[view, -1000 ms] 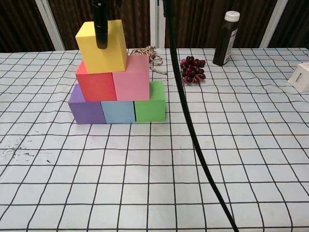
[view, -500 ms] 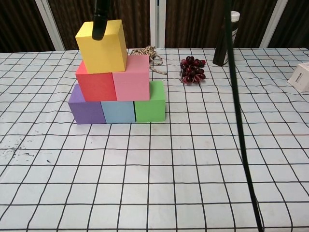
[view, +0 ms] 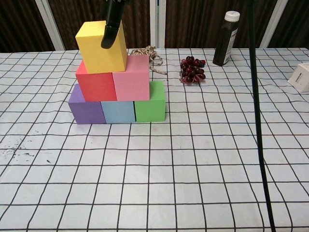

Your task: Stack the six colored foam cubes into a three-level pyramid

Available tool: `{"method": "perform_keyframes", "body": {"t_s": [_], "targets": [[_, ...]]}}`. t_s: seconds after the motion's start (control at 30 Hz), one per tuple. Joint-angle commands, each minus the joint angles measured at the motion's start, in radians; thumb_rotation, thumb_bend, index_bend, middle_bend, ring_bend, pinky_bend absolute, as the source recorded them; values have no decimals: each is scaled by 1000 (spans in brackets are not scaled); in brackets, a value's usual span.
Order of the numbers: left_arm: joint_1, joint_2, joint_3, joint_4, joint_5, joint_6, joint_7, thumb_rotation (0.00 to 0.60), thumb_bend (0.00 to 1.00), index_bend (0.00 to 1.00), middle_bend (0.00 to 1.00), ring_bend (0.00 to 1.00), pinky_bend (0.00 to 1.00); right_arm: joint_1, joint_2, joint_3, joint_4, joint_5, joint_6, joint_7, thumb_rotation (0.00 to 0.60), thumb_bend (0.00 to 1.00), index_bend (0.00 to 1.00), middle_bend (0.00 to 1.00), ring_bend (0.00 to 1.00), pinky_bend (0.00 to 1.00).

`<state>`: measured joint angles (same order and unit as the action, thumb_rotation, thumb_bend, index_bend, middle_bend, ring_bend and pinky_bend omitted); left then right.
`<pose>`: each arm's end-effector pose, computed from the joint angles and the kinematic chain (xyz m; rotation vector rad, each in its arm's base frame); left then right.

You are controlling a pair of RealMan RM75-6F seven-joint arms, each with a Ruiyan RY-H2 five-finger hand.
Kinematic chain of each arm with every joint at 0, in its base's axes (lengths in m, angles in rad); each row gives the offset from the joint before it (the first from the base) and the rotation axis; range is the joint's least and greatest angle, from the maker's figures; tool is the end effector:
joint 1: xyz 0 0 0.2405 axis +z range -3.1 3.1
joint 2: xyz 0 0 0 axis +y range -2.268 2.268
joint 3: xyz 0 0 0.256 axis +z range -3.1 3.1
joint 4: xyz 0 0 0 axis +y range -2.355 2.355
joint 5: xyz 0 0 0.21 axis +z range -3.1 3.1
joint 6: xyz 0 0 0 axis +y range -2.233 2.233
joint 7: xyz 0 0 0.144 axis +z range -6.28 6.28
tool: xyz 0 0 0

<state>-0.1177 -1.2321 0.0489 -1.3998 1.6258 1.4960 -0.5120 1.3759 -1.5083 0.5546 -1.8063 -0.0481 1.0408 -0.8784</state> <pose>-0.3266 0.1720 0.1226 -1.3986 -1.2501 -1.2185 0.0989 -0.3518 0.0052 1.9604 -1.1642 0.9432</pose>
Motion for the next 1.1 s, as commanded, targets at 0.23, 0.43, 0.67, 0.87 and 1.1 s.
{"method": "perform_keyframes", "body": {"t_s": [0.23, 0.43, 0.67, 0.87, 1.1], "targets": [[0, 1, 1, -1, 2, 2, 0, 600, 0, 27, 77, 0, 0, 27, -9, -36, 13, -27, 39, 48, 600, 73, 0, 285, 0, 0], [-3, -1, 3, -2, 5, -2, 5, 600, 0, 27, 76, 0, 0, 38, -17, -51, 26, -33, 59, 73, 600, 92, 0, 358, 17, 0], [-3, -1, 3, -2, 5, -1, 6, 600, 0, 27, 77, 0, 0, 35, -13, -52, 14, -65, 86, 113, 600, 115, 0, 418, 53, 0], [-4, 1, 3, -5, 7, 1, 10, 600, 0, 27, 76, 0, 0, 33, -2, -56, -7, -64, 107, 125, 600, 116, 0, 430, 58, 0], [-6, 0, 3, -7, 7, -2, 13, 600, 0, 27, 76, 0, 0, 51, -29, -58, -6, -33, 159, 118, 600, 117, 0, 450, 77, 0]]}}
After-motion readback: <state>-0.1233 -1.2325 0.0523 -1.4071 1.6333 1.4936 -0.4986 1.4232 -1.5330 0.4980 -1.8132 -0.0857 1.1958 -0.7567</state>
